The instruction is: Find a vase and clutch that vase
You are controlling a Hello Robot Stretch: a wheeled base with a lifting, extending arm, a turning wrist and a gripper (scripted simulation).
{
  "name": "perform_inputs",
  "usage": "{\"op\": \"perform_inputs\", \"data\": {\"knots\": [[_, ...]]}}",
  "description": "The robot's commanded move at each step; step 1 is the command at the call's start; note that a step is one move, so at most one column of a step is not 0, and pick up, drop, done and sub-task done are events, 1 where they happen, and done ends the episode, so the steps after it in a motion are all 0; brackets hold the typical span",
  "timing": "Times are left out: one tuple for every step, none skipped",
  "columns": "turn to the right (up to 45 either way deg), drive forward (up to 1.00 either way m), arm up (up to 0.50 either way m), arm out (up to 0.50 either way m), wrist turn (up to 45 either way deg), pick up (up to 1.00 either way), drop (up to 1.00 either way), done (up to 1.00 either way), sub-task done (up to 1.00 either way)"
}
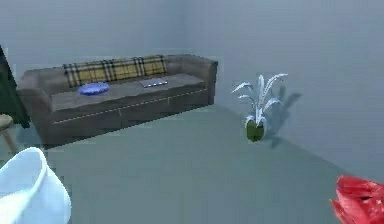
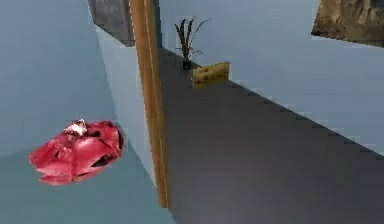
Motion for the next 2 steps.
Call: {"op": "perform_inputs", "data": {"knots": [[0.0, 0.10, 0.00, 0.00, 0.0, 0.00, 0.00, 0.00, 0.00], [-45.0, 0.00, 0.00, 0.00, 0.0, 0.00, 0.00, 0.00, 0.00]]}}
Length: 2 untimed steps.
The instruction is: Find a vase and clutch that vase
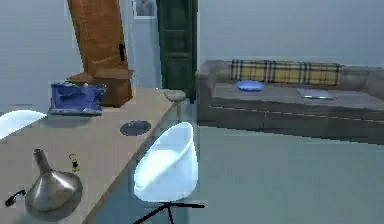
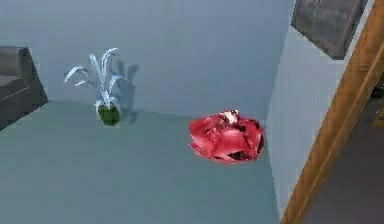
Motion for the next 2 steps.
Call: {"op": "perform_inputs", "data": {"knots": [[-45.0, 0.00, 0.00, 0.00, 0.0, 0.00, 0.00, 0.00, 0.00], [-45.0, 0.00, 0.00, 0.00, 0.0, 0.00, 0.00, 0.00, 0.00]]}}
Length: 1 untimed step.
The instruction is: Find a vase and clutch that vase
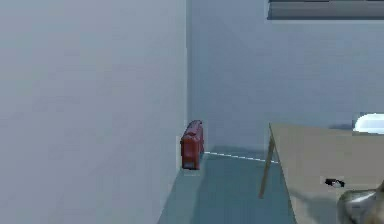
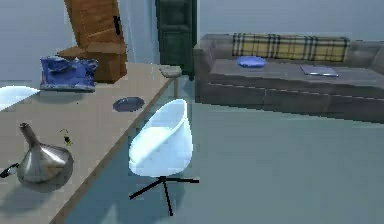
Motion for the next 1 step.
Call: {"op": "perform_inputs", "data": {"knots": [[-36.0, 0.00, 0.00, 0.00, 0.0, 0.00, 0.00, 0.00, 0.00]]}}
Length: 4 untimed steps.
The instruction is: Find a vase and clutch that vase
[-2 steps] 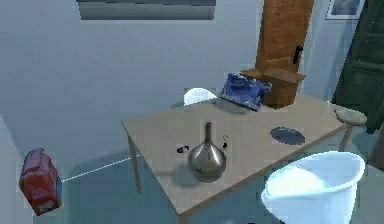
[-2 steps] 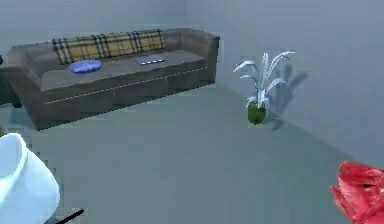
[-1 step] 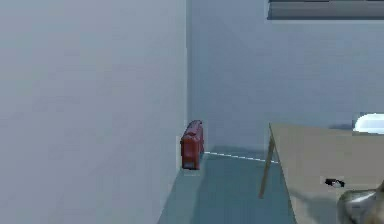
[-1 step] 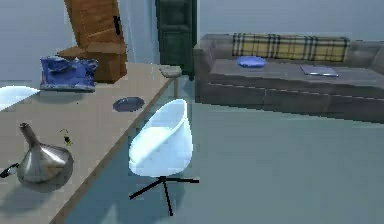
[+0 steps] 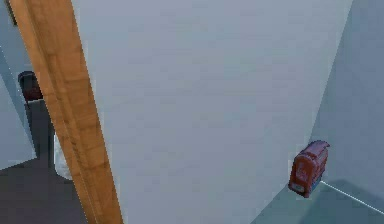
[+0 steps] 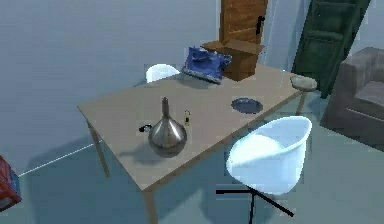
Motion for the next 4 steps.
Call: {"op": "perform_inputs", "data": {"knots": [[0.0, 0.00, 0.50, 0.00, 0.0, 0.00, 0.00, 0.00, 0.00], [0.0, 0.00, 0.38, 0.00, 0.0, 0.00, 0.00, 0.00, 0.00], [0.0, 0.00, 0.00, 0.38, 0.0, 0.00, 0.00, 0.00, 0.00], [0.0, 0.00, 0.00, 0.00, 45.0, 0.00, 0.00, 0.00, 0.00]]}}
